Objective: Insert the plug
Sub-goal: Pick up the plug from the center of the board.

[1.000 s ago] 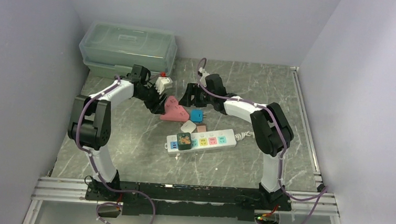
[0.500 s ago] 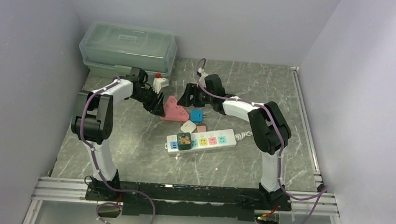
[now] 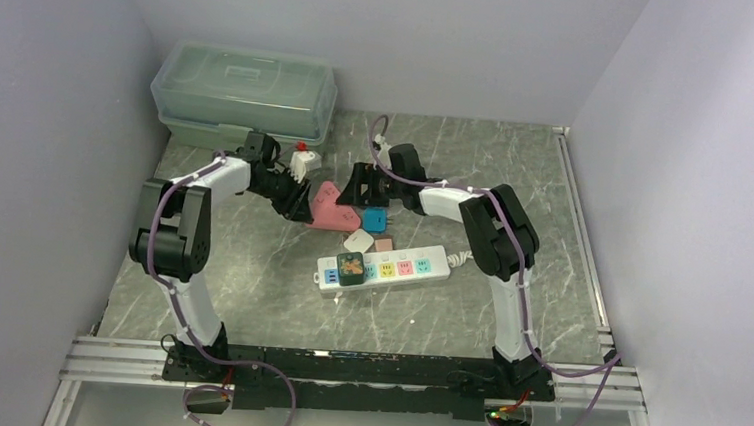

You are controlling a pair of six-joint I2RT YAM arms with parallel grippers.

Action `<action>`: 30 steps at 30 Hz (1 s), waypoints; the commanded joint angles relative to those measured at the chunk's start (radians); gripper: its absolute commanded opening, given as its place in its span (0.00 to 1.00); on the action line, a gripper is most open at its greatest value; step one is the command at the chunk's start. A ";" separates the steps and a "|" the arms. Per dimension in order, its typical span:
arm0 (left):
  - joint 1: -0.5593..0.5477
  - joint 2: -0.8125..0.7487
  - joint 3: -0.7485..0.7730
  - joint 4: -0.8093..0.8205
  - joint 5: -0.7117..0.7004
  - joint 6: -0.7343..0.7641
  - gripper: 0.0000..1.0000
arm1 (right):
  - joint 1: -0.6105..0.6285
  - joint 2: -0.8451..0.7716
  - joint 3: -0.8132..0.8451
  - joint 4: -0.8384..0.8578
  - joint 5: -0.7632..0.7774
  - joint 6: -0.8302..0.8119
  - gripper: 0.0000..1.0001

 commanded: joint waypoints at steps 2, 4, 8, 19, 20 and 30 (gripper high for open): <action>-0.006 -0.010 -0.092 0.016 -0.207 0.121 0.34 | -0.007 0.027 0.056 0.062 -0.054 -0.004 0.81; -0.007 -0.016 -0.108 0.024 -0.218 0.136 0.34 | -0.007 0.034 0.048 0.084 -0.073 0.013 0.81; -0.008 -0.021 -0.130 0.043 -0.239 0.147 0.33 | -0.008 0.047 0.030 0.152 -0.112 0.050 0.80; -0.014 -0.043 -0.183 0.086 -0.266 0.165 0.31 | -0.005 0.072 -0.049 0.354 -0.228 0.187 0.65; -0.014 -0.049 -0.189 0.092 -0.269 0.169 0.32 | -0.004 0.074 -0.057 0.379 -0.240 0.204 0.63; -0.014 -0.067 -0.177 0.117 -0.268 0.145 0.35 | -0.007 0.064 -0.058 0.486 -0.297 0.303 0.43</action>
